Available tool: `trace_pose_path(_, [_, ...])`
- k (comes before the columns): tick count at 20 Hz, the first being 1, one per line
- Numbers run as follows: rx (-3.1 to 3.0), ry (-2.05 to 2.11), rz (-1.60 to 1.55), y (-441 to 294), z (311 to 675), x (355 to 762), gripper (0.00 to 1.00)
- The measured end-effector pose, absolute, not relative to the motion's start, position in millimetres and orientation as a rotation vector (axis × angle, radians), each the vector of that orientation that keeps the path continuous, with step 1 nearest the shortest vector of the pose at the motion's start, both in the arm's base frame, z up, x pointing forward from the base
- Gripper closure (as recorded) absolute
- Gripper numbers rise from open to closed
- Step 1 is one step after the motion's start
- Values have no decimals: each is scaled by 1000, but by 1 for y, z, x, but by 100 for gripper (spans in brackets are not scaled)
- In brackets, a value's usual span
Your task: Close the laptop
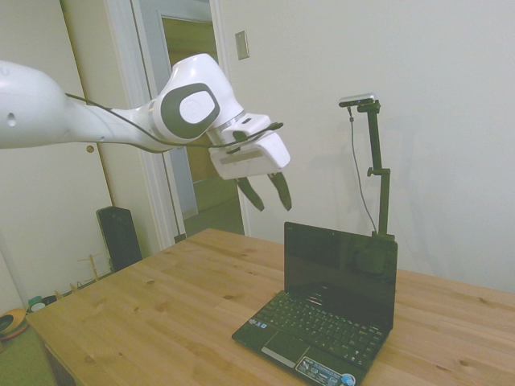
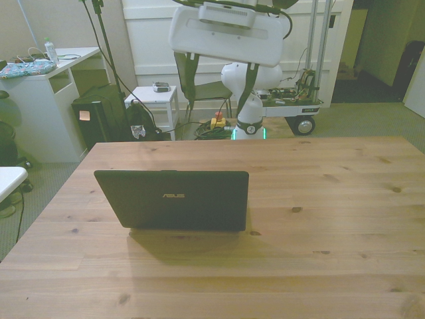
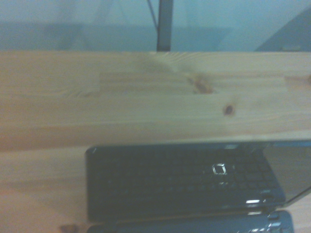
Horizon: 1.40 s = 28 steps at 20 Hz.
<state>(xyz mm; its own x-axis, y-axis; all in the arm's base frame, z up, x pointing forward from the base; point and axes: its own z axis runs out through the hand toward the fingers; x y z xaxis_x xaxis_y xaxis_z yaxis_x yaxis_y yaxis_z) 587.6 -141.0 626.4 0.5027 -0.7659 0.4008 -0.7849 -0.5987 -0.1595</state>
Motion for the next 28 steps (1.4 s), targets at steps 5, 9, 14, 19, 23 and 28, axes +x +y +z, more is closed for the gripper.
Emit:
trace_pose_path(5, [2635, -1481, 692, -198, 618, 636, 0])
trace_pose_path(9, [2663, -1509, 681, -215, 601, 674, 0])
trace_pose_path(14, [2761, -1540, 561, -210, 567, 712, 100])
trace_pose_path(19, [2789, -1569, 436, -215, 545, 725, 100])
trace_pose_path(23, [2801, -1573, 410, -216, 554, 725, 100])
trace_pose_path(28, [2803, -1570, 350, -216, 541, 728, 100])
